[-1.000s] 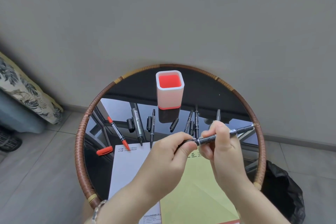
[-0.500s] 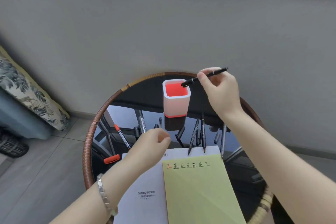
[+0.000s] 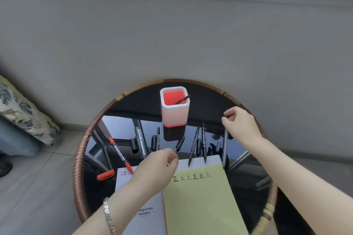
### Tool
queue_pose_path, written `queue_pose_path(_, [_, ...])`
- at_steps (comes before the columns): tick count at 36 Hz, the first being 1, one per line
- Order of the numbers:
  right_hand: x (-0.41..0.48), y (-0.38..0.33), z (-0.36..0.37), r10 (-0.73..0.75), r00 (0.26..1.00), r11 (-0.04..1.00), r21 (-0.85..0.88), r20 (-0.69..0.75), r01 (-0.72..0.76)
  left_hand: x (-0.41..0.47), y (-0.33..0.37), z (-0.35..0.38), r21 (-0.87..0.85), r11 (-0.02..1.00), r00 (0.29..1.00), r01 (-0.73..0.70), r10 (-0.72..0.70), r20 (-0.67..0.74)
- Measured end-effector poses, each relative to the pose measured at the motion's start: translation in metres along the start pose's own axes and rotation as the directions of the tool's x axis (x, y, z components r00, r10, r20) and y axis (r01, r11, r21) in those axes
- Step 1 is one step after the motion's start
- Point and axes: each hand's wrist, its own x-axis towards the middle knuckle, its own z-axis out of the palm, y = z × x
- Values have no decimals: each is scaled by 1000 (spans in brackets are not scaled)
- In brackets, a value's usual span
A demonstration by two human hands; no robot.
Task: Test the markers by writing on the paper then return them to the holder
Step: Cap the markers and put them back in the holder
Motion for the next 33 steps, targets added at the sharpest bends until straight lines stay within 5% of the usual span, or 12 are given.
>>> queue_pose_path(5, [-15, 38, 9, 240, 957, 962, -174, 163, -211, 2, 2, 10, -1, 1000, 1000, 1, -1, 26])
queue_pose_path(17, [-20, 48, 19, 311, 933, 948, -129, 183, -291, 25, 36, 37, -77, 997, 999, -25, 22, -38])
queue_pose_path(26, [-34, 84, -21, 285, 942, 946, 109, 176, -306, 78, 86, 82, 361, 918, 969, -165, 218, -112])
queue_pose_path(33, [-44, 93, -35, 246, 960, 945, 187, 131, -268, 88, 94, 104, 417, 898, 977, -141, 194, -87])
